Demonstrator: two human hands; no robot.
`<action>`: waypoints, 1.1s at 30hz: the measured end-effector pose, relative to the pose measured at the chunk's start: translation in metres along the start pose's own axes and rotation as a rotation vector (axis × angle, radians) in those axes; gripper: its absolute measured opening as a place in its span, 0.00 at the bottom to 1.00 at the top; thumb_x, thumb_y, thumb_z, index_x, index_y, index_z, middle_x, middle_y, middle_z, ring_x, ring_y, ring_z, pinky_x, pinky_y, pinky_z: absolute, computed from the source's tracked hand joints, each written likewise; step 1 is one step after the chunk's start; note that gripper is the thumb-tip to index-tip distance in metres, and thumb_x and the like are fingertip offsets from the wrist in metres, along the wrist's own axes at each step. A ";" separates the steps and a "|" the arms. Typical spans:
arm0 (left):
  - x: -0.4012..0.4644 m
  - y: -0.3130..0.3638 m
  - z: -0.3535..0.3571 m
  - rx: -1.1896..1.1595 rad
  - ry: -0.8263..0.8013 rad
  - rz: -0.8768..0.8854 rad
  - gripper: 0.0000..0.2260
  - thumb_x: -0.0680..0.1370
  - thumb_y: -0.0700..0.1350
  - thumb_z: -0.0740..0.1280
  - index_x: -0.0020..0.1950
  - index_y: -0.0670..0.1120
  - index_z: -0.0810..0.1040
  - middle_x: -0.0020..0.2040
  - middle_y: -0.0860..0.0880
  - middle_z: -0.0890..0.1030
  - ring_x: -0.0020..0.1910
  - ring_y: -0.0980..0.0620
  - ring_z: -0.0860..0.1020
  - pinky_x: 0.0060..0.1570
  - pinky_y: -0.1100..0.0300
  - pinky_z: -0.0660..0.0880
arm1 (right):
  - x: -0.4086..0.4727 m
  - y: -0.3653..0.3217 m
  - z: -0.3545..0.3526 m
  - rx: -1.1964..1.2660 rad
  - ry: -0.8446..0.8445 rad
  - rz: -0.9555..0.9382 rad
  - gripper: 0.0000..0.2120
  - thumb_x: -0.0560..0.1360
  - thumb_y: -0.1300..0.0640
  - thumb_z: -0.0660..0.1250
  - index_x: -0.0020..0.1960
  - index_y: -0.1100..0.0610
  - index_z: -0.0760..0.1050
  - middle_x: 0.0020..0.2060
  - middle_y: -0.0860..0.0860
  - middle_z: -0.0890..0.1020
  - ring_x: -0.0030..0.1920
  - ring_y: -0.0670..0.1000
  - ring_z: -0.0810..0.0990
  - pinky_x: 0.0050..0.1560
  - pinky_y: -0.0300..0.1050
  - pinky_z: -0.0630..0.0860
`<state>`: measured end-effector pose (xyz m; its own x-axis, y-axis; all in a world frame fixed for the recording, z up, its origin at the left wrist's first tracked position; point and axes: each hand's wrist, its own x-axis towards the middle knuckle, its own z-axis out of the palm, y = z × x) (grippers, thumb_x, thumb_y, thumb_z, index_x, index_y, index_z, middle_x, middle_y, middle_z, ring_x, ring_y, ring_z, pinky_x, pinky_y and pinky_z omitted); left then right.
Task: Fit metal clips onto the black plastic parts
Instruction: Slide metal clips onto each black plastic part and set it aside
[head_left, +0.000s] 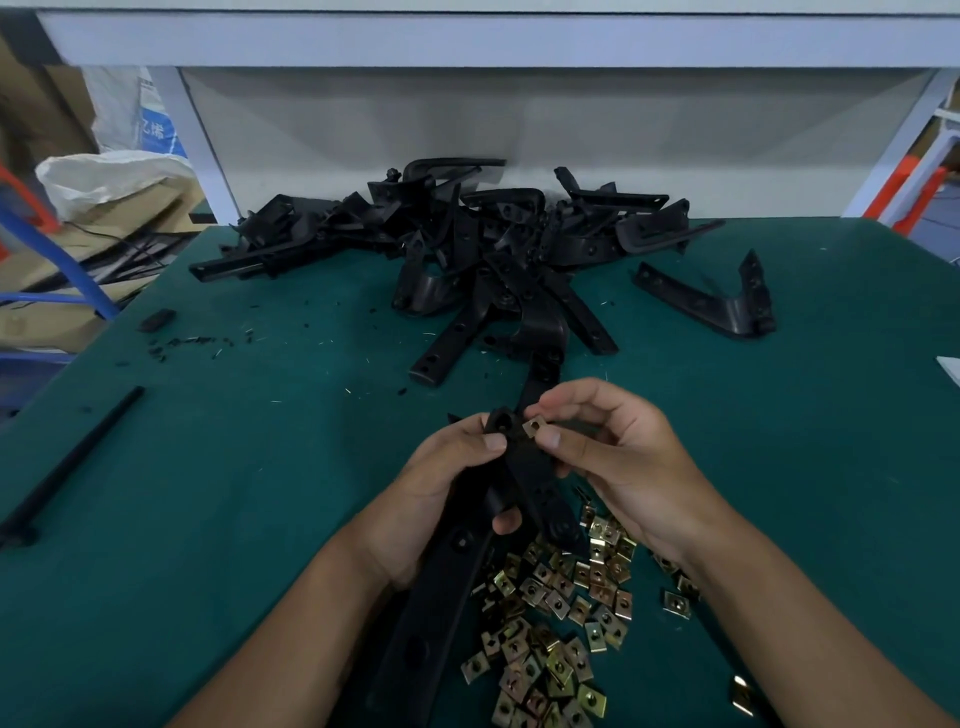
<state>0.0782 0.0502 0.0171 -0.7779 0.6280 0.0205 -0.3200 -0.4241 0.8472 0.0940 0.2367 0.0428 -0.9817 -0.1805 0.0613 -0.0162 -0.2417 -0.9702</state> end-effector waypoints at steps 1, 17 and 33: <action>0.000 0.000 0.000 -0.004 0.000 0.010 0.17 0.80 0.44 0.61 0.65 0.35 0.72 0.49 0.39 0.81 0.40 0.51 0.81 0.31 0.63 0.74 | 0.000 0.000 0.000 0.006 0.002 0.001 0.10 0.68 0.60 0.75 0.47 0.49 0.85 0.48 0.50 0.87 0.46 0.45 0.84 0.40 0.37 0.79; 0.001 0.000 -0.001 0.025 0.032 0.021 0.17 0.80 0.44 0.62 0.64 0.33 0.72 0.46 0.40 0.81 0.40 0.51 0.81 0.31 0.63 0.74 | 0.001 0.001 -0.003 -0.070 -0.041 -0.016 0.04 0.69 0.56 0.78 0.42 0.48 0.86 0.48 0.50 0.87 0.45 0.46 0.84 0.40 0.36 0.78; 0.001 0.000 -0.007 0.105 0.039 0.000 0.27 0.79 0.54 0.70 0.66 0.33 0.72 0.51 0.44 0.83 0.34 0.52 0.78 0.39 0.64 0.76 | 0.000 -0.002 -0.006 -0.064 -0.009 -0.052 0.06 0.70 0.56 0.75 0.46 0.50 0.87 0.43 0.53 0.88 0.43 0.47 0.85 0.37 0.37 0.76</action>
<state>0.0739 0.0461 0.0135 -0.7989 0.6014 0.0015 -0.2632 -0.3519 0.8982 0.0926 0.2430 0.0434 -0.9774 -0.1780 0.1139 -0.0795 -0.1897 -0.9786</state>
